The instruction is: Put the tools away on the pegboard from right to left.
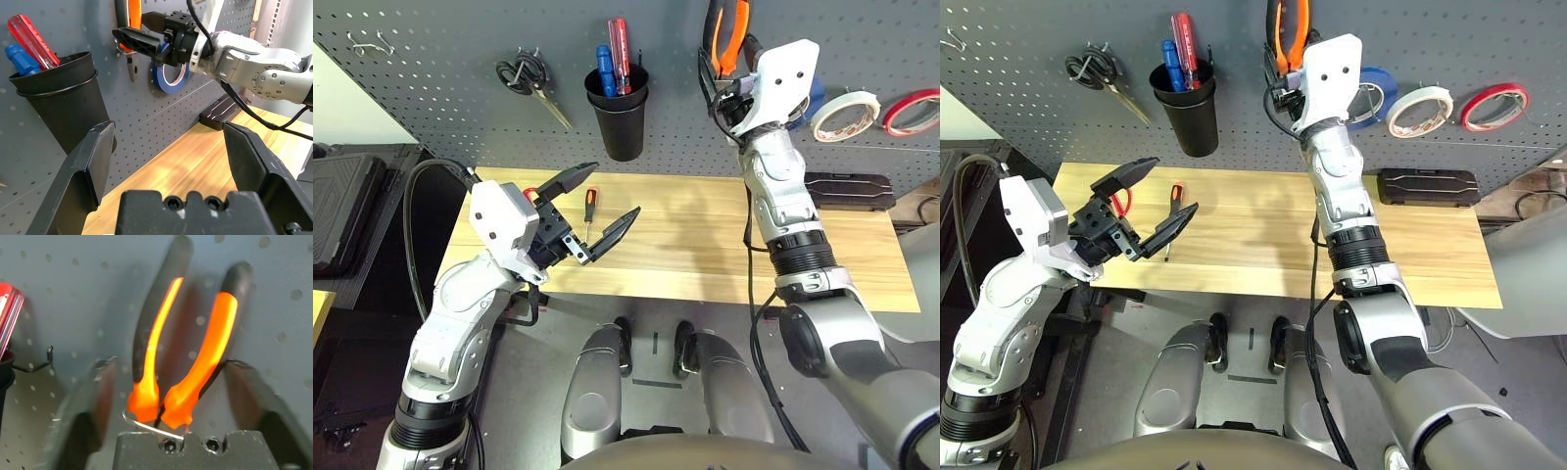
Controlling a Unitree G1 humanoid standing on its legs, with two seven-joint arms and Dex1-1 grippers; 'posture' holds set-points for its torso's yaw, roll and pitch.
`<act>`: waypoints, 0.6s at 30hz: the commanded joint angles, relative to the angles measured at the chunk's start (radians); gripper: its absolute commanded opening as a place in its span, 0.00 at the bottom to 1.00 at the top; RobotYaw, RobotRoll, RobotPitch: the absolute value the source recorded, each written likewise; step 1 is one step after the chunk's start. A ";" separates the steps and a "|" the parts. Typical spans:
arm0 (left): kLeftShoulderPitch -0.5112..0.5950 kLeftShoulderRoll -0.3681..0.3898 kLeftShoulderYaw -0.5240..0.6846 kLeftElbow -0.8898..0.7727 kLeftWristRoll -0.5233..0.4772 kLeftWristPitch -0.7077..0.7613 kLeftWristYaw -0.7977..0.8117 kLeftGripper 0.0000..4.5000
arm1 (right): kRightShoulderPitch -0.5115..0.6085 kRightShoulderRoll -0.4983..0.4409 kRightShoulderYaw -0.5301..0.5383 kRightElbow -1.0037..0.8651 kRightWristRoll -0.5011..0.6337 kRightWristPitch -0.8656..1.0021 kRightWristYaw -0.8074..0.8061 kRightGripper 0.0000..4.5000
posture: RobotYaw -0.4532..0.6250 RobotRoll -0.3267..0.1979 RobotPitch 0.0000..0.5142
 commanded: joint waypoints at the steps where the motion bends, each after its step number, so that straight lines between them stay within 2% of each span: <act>1: 0.020 0.007 -0.011 -0.018 0.015 -0.007 -0.005 1.00 | 0.039 -0.030 0.002 -0.068 0.000 -0.124 0.036 1.00 | 0.60 0.62 0.48; 4: 0.021 0.006 -0.012 -0.018 0.016 -0.009 -0.006 1.00 | 0.077 -0.057 0.009 -0.127 0.017 -0.204 0.088 1.00 | 0.60 0.62 0.48; 11: 0.023 0.004 -0.015 -0.008 0.019 -0.020 -0.010 1.00 | 0.193 -0.110 -0.002 -0.279 0.072 -0.222 0.171 1.00 | 0.59 0.62 0.48; 18: 0.039 0.006 -0.013 -0.002 0.022 -0.026 -0.009 1.00 | 0.364 -0.199 -0.006 -0.423 0.135 -0.097 0.259 1.00 | 0.59 0.62 0.50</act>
